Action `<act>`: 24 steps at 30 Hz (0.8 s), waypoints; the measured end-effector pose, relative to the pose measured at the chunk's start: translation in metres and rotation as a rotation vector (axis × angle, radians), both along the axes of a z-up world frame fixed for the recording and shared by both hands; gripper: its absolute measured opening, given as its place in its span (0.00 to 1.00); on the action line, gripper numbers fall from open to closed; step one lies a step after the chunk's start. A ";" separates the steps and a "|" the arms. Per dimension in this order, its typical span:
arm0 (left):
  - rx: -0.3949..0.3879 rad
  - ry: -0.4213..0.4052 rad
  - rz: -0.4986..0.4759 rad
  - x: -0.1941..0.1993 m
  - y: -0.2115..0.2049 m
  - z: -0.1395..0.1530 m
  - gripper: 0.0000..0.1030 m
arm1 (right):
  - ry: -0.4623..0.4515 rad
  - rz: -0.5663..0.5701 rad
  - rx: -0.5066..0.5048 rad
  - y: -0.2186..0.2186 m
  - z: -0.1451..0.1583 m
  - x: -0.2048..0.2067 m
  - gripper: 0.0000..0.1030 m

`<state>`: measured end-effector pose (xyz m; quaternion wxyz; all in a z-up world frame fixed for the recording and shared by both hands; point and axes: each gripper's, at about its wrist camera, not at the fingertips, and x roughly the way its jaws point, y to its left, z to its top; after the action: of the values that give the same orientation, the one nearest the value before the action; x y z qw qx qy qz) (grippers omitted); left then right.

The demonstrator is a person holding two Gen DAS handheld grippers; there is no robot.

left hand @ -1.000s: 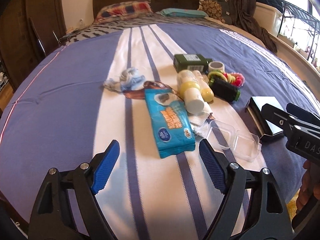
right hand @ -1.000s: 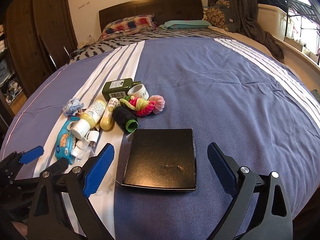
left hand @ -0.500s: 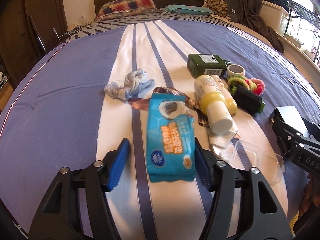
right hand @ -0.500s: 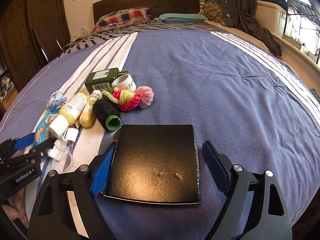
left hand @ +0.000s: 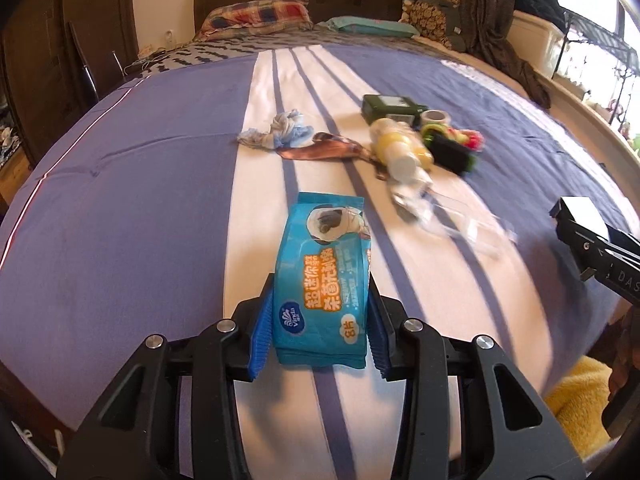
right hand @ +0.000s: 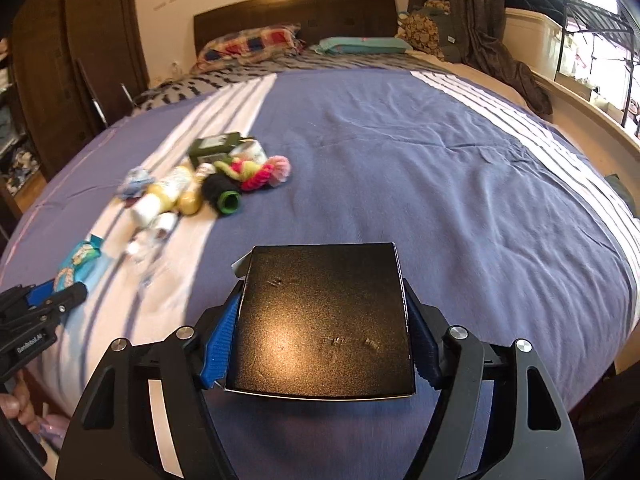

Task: Collect trash
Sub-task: 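Lower both tools to the floor bin and open both to drop items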

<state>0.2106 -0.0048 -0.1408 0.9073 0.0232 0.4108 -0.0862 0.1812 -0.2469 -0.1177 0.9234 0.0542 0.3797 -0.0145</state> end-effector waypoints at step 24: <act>-0.036 0.234 -0.069 -0.171 -0.013 -0.084 0.37 | 0.197 0.216 0.098 0.060 -0.059 -0.164 0.71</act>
<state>0.0396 -0.0176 -0.2252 0.8500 0.0109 0.5112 -0.1266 0.0174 -0.1869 -0.1766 0.8742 0.0563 0.4722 0.0980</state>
